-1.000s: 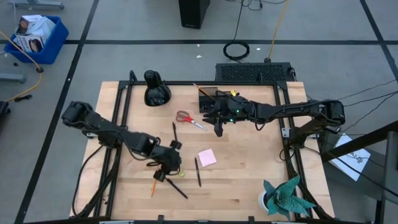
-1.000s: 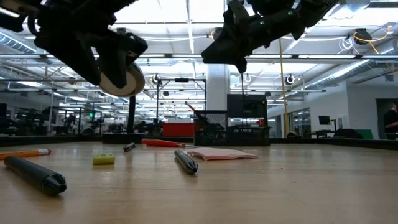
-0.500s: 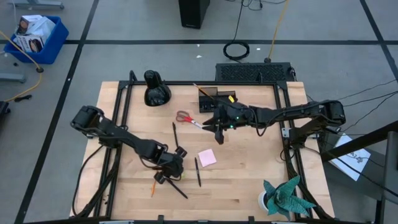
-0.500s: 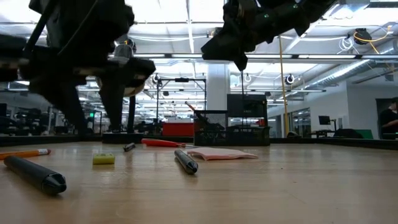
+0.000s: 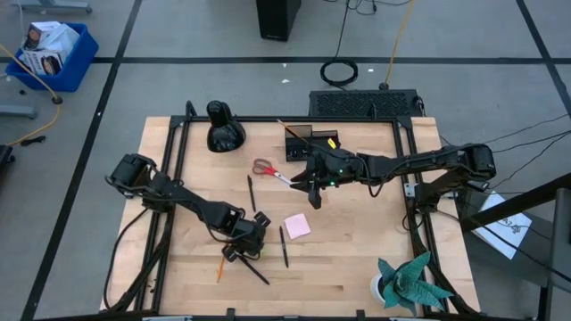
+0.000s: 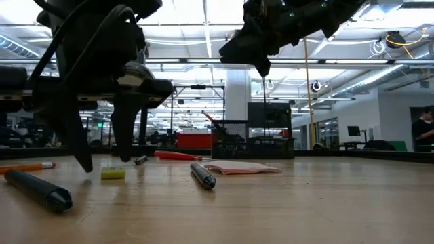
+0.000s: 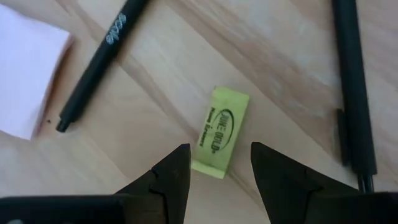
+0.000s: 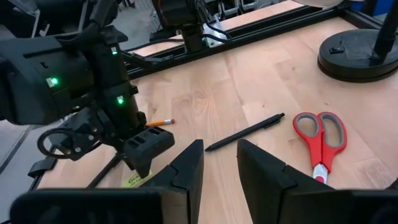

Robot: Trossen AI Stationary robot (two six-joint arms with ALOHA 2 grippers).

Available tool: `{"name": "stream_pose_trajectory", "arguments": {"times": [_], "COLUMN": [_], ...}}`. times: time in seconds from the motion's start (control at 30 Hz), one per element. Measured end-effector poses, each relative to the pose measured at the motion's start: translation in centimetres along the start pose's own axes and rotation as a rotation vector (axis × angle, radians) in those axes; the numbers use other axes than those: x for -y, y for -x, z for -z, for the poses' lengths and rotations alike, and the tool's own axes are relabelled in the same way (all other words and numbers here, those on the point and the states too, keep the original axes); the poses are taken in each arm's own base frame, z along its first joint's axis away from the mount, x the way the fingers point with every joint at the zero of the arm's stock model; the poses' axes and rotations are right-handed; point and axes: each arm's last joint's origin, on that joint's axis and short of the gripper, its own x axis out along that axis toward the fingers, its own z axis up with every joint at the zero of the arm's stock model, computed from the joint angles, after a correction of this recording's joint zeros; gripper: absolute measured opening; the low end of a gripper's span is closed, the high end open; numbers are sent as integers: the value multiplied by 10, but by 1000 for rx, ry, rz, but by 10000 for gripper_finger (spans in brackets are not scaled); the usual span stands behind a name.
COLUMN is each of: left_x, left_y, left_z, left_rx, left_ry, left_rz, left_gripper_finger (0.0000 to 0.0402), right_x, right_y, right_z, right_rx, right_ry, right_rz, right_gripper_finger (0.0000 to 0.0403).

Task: Pick and place office supplies into organizer
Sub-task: Put the green eraser into the black desk organizer

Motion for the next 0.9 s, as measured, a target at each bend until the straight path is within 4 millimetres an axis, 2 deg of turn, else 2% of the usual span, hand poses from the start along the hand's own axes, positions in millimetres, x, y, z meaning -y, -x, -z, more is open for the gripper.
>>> {"name": "stream_pose_trajectory", "arguments": {"times": [0.23,0.43,0.7,0.9], "left_x": [-2,-1,-2,-3], "left_y": [-1,-12,-13,-13], "left_z": [-5,-3,-3,-2], "left_rx": [63,47,49,56], "left_ry": [-15,1,10,22], "left_rz": [3,31,26,46], "left_gripper_finger": [175,175,174,127], "right_x": [0,0,0,0], "right_y": [0,0,0,0], "right_z": [0,0,0,0], "right_rx": [-3,-3,-2,0], "right_ry": [-1,-27,-38,-38], "right_rz": [4,5,2,1], "right_gripper_finger": [89,89,89,89]}}
